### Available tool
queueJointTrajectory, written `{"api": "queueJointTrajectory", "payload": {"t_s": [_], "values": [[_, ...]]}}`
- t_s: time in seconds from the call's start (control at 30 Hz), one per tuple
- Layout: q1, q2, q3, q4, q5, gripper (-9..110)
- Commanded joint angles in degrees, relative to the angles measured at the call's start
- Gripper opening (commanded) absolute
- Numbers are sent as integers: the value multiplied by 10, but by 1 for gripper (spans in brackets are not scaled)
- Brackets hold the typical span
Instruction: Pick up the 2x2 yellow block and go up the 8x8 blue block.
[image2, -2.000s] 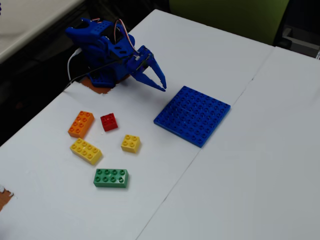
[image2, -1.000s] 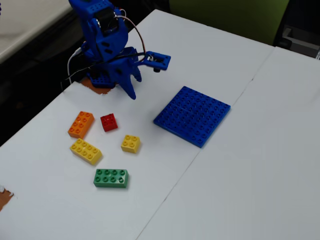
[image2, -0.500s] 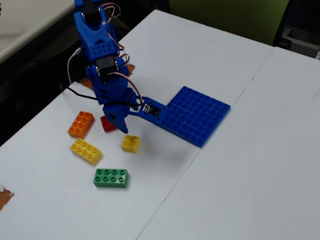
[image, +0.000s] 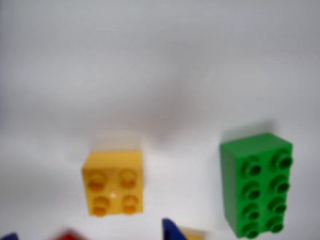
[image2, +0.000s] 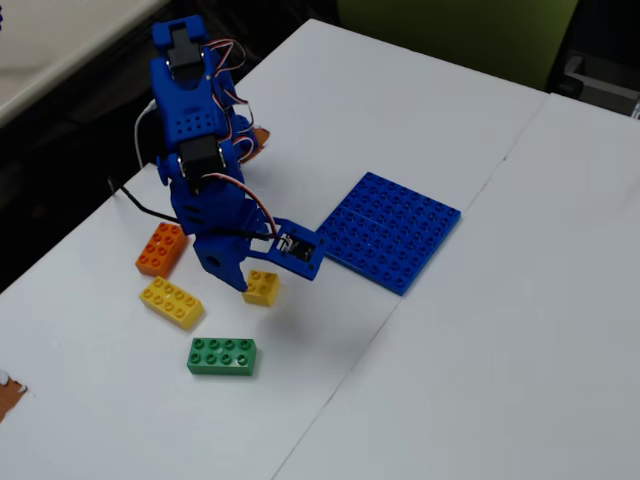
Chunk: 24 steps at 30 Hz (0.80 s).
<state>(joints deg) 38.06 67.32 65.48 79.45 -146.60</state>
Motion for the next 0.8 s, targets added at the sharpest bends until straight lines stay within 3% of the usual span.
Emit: {"api": "queueJointTrajectory", "payload": {"t_s": [0.0,0.77], "values": [[5,-11,-27,-25,-11,34],[-1,-77,-11,-48,-20,19]]}}
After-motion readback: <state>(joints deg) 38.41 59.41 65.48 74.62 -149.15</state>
